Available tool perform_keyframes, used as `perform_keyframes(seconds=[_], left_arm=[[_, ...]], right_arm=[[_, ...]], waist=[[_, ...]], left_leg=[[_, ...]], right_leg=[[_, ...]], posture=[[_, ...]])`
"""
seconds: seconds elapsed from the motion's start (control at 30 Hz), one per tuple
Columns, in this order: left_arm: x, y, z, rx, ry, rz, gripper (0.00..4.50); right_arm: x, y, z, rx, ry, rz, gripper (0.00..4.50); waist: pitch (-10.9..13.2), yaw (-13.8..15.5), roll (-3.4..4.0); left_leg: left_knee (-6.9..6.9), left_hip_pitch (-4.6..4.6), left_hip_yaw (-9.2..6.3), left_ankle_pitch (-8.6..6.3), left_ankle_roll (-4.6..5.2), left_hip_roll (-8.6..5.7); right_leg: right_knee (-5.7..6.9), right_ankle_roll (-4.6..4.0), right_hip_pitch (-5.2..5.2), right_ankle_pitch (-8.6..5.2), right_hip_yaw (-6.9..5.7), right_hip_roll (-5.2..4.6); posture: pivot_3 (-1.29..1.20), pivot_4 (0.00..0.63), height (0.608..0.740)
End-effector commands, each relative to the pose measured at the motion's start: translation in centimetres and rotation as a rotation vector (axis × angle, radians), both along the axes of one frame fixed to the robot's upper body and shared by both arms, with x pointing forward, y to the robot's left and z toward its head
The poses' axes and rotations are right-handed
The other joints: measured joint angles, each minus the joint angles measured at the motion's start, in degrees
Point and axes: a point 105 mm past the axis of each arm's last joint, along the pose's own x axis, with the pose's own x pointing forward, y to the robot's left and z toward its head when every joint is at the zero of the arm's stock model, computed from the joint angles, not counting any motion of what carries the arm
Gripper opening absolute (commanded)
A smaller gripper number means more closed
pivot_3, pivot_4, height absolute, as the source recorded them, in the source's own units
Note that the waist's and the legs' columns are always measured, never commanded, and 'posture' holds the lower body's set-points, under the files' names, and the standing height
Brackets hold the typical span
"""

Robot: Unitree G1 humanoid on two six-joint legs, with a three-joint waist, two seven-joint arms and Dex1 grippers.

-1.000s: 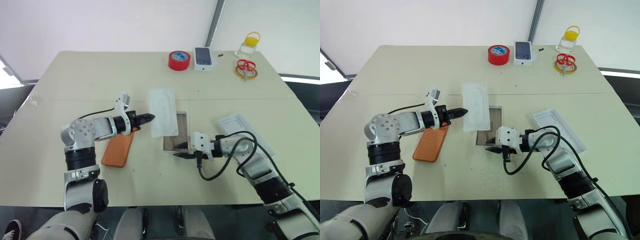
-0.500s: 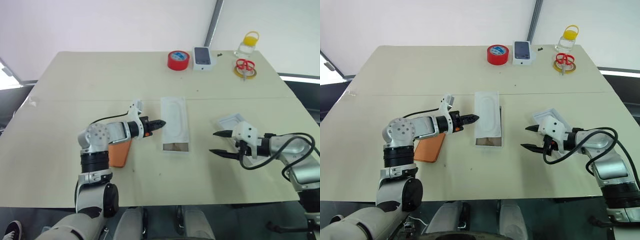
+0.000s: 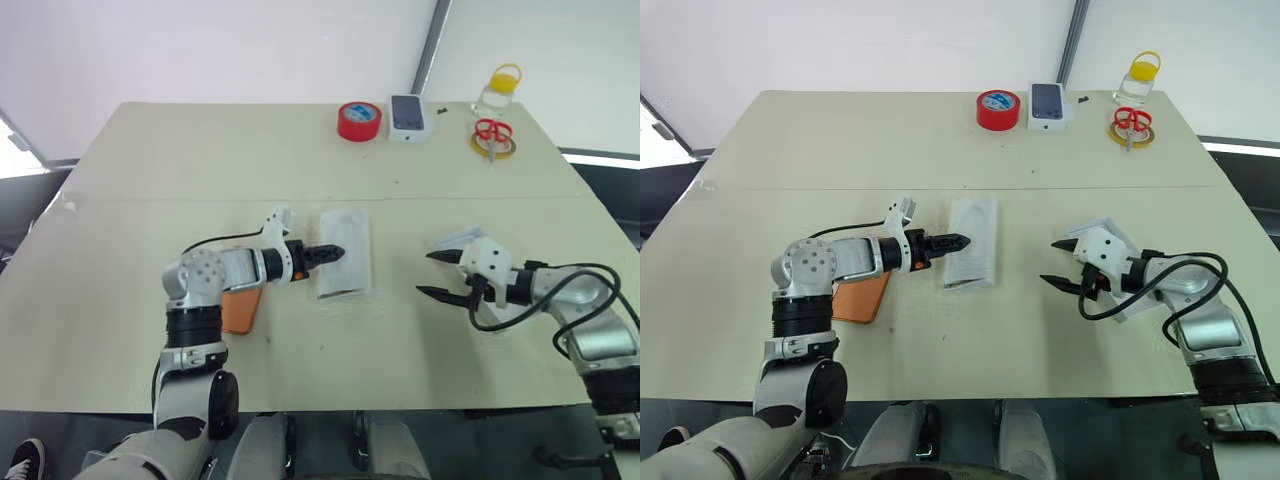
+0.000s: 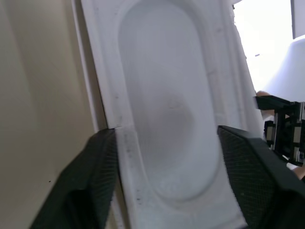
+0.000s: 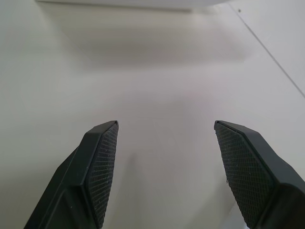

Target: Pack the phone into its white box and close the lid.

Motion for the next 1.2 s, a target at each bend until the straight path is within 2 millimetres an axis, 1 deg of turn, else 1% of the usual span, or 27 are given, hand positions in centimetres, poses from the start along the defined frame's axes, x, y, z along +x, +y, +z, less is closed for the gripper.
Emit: perform_keyframes(seconds=[0.03, 0.1, 0.2, 0.37, 0.47, 0.53, 0.57, 0.63, 0.7, 0.73, 0.77, 0.8, 0.83, 0.9, 0.93, 1.0, 1.03, 1.1, 1.2], left_arm=[[0.2, -0.4, 1.6, 0.018, -0.063, -0.026, 3.28], [0.1, -0.7, 2.5, 0.01, -0.091, -0.042, 3.28], [-0.1, -1.1, 3.2, 0.004, -0.103, -0.066, 3.28], [-1.0, -1.1, 3.6, 0.011, -0.097, -0.112, 3.28], [-1.3, -0.5, 3.4, 0.094, -0.154, -0.114, 3.28], [-1.1, 0.3, 3.8, 0.127, -0.225, -0.1, 3.28], [-0.6, 0.9, 4.3, 0.146, -0.292, -0.076, 3.28], [0.2, 2.5, 5.2, 0.223, -0.449, -0.024, 3.34], [0.8, 3.9, 6.5, 0.237, -0.636, 0.04, 3.34], [0.9, 4.7, 6.6, 0.229, -0.669, 0.056, 3.34], [1.2, 6.4, 6.0, 0.26, -0.683, 0.085, 3.34], [1.4, 7.9, 5.2, 0.329, -0.705, 0.1, 3.34], [1.6, 9.1, 4.3, 0.408, -0.73, 0.102, 3.34], [1.7, 11.0, 2.7, 0.498, -0.734, 0.105, 3.34], [1.7, 11.8, 2.5, 0.507, -0.744, 0.112, 3.34], [1.9, 12.8, 2.6, 0.483, -0.743, 0.154, 3.34], [2.1, 13.3, 2.9, 0.516, -0.785, 0.166, 3.34], [1.9, 13.6, 3.2, 0.575, -0.879, 0.15, 3.34], [1.4, 13.7, 3.0, 0.573, -0.917, 0.137, 3.34]], right_arm=[[0.6, 1.9, 1.9, 0.061, -0.067, 0.038, 3.37], [0.9, 2.4, 2.3, 0.078, -0.082, 0.043, 3.37], [1.2, 2.8, 2.1, 0.068, -0.09, 0.044, 3.37], [2.1, 3.2, 2.5, 0.071, -0.118, 0.035, 3.37], [2.5, 4.3, 3.0, 0.103, -0.138, 0.037, 3.37], [2.5, 5.6, 3.1, 0.125, -0.147, 0.058, 3.37], [2.4, 6.4, 3.0, 0.132, -0.15, 0.064, 3.37], [2.7, 7.4, 2.7, 0.12, -0.173, 0.056, 2.83], [2.7, 7.9, 2.2, 0.097, -0.176, 0.061, 2.0], [3.0, 8.1, 2.1, 0.086, -0.184, 0.05, 1.46], [3.5, 8.5, 2.2, 0.087, -0.197, 0.028, 0.93], [3.9, 8.9, 2.4, 0.091, -0.209, 0.018, 0.4], [4.1, 9.2, 2.5, 0.089, -0.22, 0.015, 0.03], [4.3, 9.8, 2.1, 0.049, -0.236, 0.025, 0.03], [4.3, 10.1, 1.6, 0.014, -0.241, 0.04, 0.03], [4.2, 10.3, 0.7, -0.043, -0.241, 0.061, 0.03], [4.2, 10.5, 0.4, -0.055, -0.237, 0.07, 0.03], [3.8, 11.6, 0.1, -0.072, -0.243, 0.115, 0.03], [2.8, 12.7, -0.9, -0.1, -0.208, 0.188, 0.03]], waist=[[0.0, 0.02, 0.0], [0.0, 0.05, 0.0], [0.0, 0.18, 0.0], [0.0, 0.02, 0.0], [0.0, -0.32, 0.01], [0.0, -0.44, 0.01], [0.0, -0.47, 0.01], [0.01, -0.72, 0.02], [0.01, -0.89, 0.05], [0.01, -0.85, 0.04], [0.01, -0.81, 0.05], [0.01, -1.02, 0.05], [0.01, -1.18, 0.06], [0.01, -1.26, 0.07], [0.01, -1.25, 0.07], [0.01, -0.87, 0.07], [0.02, -0.62, 0.07], [0.02, -0.36, 0.07], [0.01, -0.36, 0.07]], left_leg=[[0.0, 0.0, 0.0, 0.0, 0.0, 0.0], [0.0, -0.01, 0.0, 0.01, -0.01, 0.0], [0.0, -0.03, -0.02, 0.01, -0.02, -0.02], [0.0, -0.03, -0.01, 0.01, -0.02, -0.04], [0.0, -0.01, -0.01, 0.01, -0.02, -0.02], [-0.03, 0.01, -0.02, 0.02, -0.04, 0.02], [-0.06, 0.04, -0.02, 0.05, -0.09, 0.05], [-0.1, 0.06, -0.02, 0.08, -0.16, 0.09], [-0.14, 0.05, -0.02, 0.14, -0.28, 0.1], [-0.14, 0.04, -0.02, 0.15, -0.3, 0.09], [-0.14, 0.03, -0.02, 0.16, -0.31, 0.08], [-0.14, 0.01, -0.01, 0.15, -0.3, 0.07], [-0.14, 0.02, 0.03, 0.15, -0.3, 0.07], [-0.16, 0.02, 0.03, 0.15, -0.28, 0.07], [-0.17, 0.02, 0.02, 0.14, -0.27, 0.08], [-0.18, -0.03, 0.0, 0.13, -0.25, 0.08], [-0.15, -0.09, -0.02, 0.12, -0.23, 0.05], [-0.03, -0.27, -0.02, 0.11, -0.2, 0.02], [-0.03, -0.32, 0.04, 0.11, -0.18, -0.03]], right_leg=[[0.0, 0.01, 0.0, 0.0, 0.0, 0.0], [0.0, 0.01, 0.0, 0.0, 0.0, 0.0], [-0.01, 0.01, 0.0, 0.01, -0.01, -0.02], [-0.01, 0.01, 0.0, 0.01, 0.0, -0.03], [0.01, 0.01, -0.01, 0.01, 0.0, -0.01], [0.03, 0.01, -0.01, 0.01, 0.0, 0.02], [0.04, 0.01, -0.01, 0.01, 0.0, 0.04], [0.05, 0.0, -0.03, 0.01, 0.01, 0.07], [0.05, -0.08, -0.05, -0.03, 0.01, 0.07], [0.04, -0.19, -0.06, -0.09, 0.01, 0.04], [0.04, -0.2, -0.06, -0.1, 0.01, 0.02], [0.02, -0.22, -0.06, -0.1, 0.0, -0.01], [0.01, -0.23, -0.09, -0.1, 0.02, -0.03], [0.03, -0.24, -0.1, -0.1, 0.01, -0.01], [0.03, -0.23, -0.13, -0.1, 0.0, 0.0], [0.02, -0.23, -0.13, -0.1, -0.02, -0.01], [0.02, -0.23, -0.13, -0.1, -0.05, -0.03], [0.0, -0.23, -0.25, -0.1, -0.05, -0.08], [0.03, -0.21, -0.33, -0.09, -0.05, -0.16]], posture=[[0.0, 0.15, 0.74], [0.0, 0.15, 0.74], [0.0, 0.15, 0.74], [0.0, 0.15, 0.74], [0.0, 0.15, 0.74], [0.0, 0.15, 0.74], [0.0, 0.15, 0.74], [0.0, 0.15, 0.74], [0.0, 0.15, 0.74], [0.0, 0.15, 0.74], [0.0, 0.15, 0.74], [0.0, 0.15, 0.74], [0.0, 0.15, 0.74], [0.0, 0.15, 0.74], [0.0, 0.15, 0.74], [0.0, 0.15, 0.74], [0.0, 0.15, 0.74], [0.0, 0.15, 0.74], [0.0, 0.15, 0.74]])
